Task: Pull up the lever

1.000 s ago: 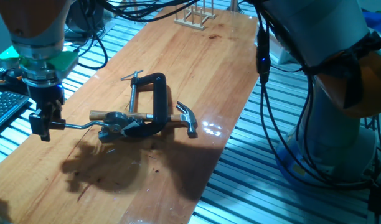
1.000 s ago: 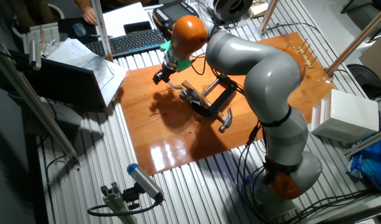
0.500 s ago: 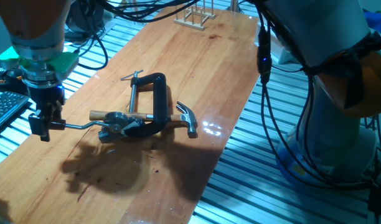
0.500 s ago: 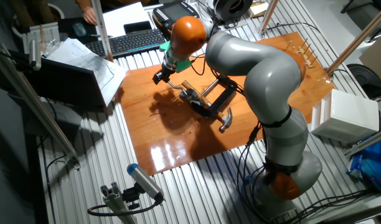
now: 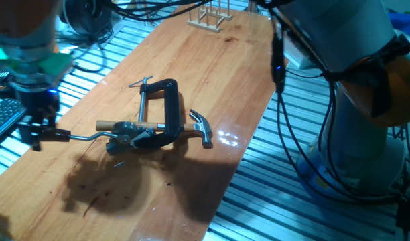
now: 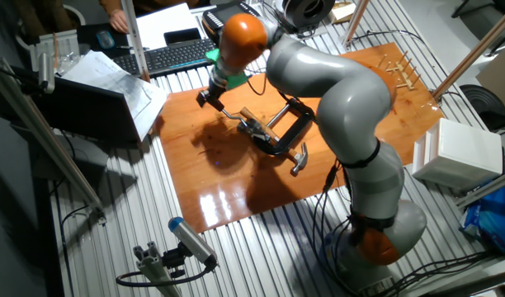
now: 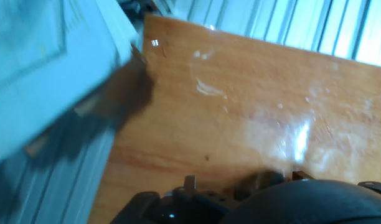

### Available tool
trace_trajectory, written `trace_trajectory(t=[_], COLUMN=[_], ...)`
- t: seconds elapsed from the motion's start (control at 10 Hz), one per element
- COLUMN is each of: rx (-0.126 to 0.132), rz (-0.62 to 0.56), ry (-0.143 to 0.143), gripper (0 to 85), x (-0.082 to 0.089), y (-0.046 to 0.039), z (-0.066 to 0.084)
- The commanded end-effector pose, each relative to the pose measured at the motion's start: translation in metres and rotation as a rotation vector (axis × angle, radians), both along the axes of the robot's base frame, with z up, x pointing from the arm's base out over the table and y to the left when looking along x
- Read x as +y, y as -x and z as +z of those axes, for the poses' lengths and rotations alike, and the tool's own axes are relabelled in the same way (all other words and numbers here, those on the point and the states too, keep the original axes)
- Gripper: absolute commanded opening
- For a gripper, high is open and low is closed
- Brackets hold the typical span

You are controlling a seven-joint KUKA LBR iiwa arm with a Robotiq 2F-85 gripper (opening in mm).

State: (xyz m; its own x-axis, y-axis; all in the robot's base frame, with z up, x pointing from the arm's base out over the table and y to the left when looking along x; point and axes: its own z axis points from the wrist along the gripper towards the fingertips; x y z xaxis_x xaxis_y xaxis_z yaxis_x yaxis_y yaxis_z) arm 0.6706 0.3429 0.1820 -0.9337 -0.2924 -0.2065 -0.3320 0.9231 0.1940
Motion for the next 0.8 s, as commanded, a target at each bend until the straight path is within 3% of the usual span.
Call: trace_trajectory(t=[0.0, 0.2, 0.4, 0.6, 0.7], rx=[-0.005, -0.003, -0.024, -0.047, -0.042], rz=[-0.008, -0.010, 0.021, 0.057, 0.066], ry=[0.000, 0.011, 0.079, 0.154, 0.165], gripper=[68.0, 68.0, 68.0, 68.0, 68.0], x=[0.002, 0.015, 0.019, 0.007, 0.003], y=[-0.0031, -0.0194, -0.0294, -0.0262, -0.0218], z=[0.001, -0.003, -0.009, -0.010, -0.008])
